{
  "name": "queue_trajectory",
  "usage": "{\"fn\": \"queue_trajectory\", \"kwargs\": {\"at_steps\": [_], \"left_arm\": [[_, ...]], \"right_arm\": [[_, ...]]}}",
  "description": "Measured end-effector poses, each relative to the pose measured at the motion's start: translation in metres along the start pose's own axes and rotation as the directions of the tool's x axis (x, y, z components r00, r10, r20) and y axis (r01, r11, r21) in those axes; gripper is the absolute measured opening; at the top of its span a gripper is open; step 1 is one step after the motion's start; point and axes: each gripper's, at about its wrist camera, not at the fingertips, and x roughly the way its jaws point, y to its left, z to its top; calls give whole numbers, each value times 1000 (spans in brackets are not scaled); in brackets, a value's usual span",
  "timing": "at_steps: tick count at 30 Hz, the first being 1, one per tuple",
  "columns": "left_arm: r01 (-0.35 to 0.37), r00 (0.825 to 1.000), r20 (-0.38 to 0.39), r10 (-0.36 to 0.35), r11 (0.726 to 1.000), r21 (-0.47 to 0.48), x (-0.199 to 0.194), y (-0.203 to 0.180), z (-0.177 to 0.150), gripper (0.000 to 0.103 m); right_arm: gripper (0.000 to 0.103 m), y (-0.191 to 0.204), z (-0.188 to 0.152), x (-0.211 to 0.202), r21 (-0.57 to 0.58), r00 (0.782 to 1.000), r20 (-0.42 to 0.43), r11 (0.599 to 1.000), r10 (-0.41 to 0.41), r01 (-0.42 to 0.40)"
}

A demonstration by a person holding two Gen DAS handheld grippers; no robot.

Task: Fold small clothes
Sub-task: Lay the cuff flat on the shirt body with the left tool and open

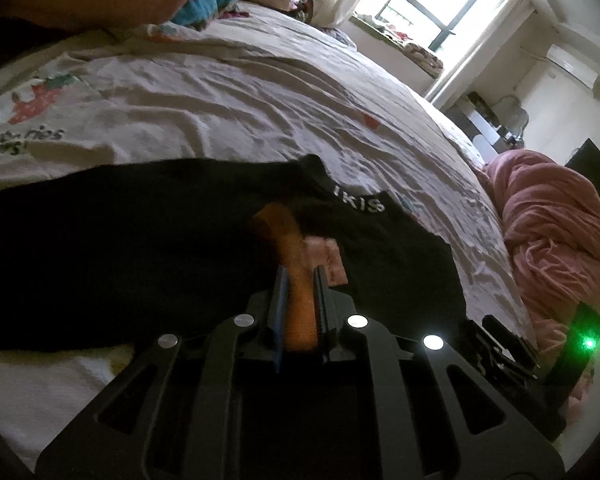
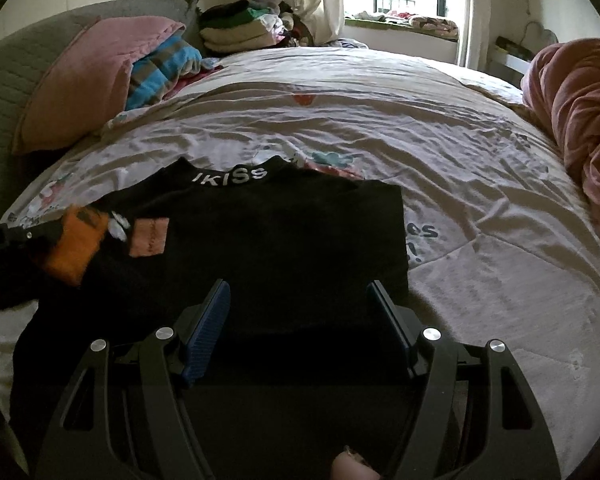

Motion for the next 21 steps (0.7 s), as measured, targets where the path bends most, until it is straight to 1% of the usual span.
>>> {"fn": "queue_trajectory", "kwargs": {"at_steps": [4, 6, 8, 11, 16, 19, 21], "left_arm": [[-29, 999, 29, 28, 1000, 10, -9, 1, 2, 6], [-40, 999, 30, 39, 999, 25, -9, -2, 2, 6], [-35, 999, 6, 35, 999, 28, -3, -3, -1, 6], [-32, 998, -53, 33, 999, 28, 13, -3, -8, 6], [-82, 988, -131, 84, 996, 21, 36, 5, -24, 6], [-121, 980, -154, 124, 992, 24, 43, 12, -29, 7], [-127, 978, -163, 128, 992, 17, 45, 19, -32, 7]], "right_arm": [[69, 0, 0, 0, 0, 1000, 0, 1000, 4, -4], [69, 0, 0, 1, -1, 1000, -2, 1000, 5, -5], [69, 1, 0, 2, -4, 1000, -9, 1000, 6, -6], [69, 4, -1, 6, -15, 999, -28, 1000, 16, -17], [69, 5, -5, 18, -23, 997, -67, 999, 28, -29], [69, 2, -9, 26, -12, 995, -99, 999, 30, -31], [69, -5, -13, 32, 7, 992, -127, 1000, 26, -25]]}}
